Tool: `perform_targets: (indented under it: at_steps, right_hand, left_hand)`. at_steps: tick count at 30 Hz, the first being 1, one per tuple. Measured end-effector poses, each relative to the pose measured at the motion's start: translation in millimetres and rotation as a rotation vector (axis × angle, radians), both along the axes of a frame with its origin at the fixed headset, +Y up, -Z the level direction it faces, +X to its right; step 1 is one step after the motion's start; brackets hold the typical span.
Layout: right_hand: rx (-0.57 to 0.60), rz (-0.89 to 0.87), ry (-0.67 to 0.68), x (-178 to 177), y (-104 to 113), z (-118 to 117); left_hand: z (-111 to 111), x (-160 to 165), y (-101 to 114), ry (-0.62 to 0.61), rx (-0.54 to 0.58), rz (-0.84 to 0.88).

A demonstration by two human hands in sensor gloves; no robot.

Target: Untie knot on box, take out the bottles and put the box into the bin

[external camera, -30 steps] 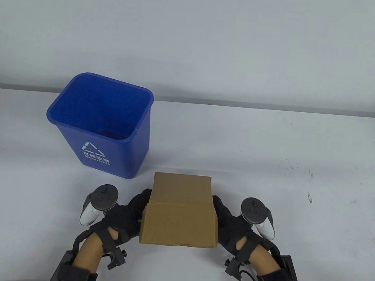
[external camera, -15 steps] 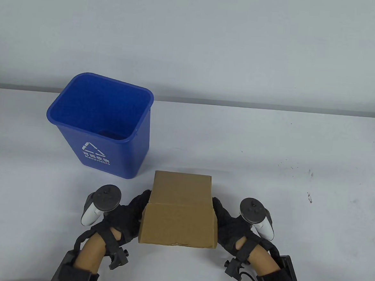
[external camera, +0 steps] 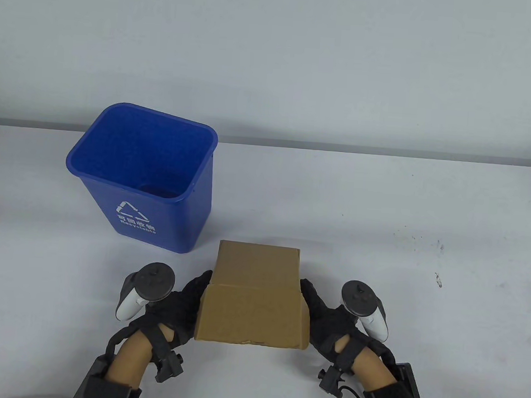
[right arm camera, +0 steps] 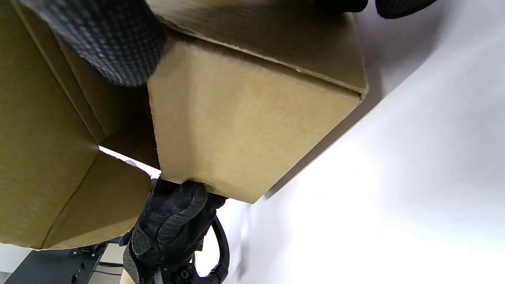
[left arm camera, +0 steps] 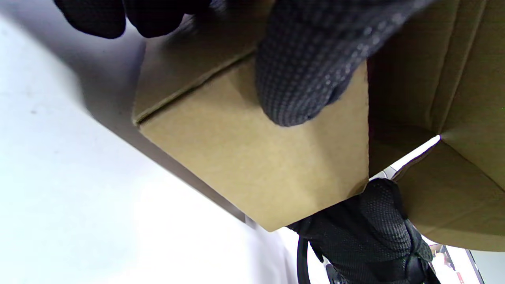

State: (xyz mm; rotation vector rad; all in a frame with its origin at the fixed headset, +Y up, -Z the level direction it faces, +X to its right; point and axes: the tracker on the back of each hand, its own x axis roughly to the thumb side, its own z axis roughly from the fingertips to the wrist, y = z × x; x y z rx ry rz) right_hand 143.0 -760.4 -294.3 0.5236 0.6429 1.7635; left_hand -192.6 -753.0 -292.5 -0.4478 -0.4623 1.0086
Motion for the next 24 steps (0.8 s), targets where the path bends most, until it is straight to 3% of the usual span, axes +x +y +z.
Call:
perform_targets:
  at_steps: [24]
  right_hand:
    - [0.072,0.036,-0.012,1.5,3.5,-0.9]
  left_hand:
    - [4.0,-4.9,5.8,0.036,0.018,0.141]
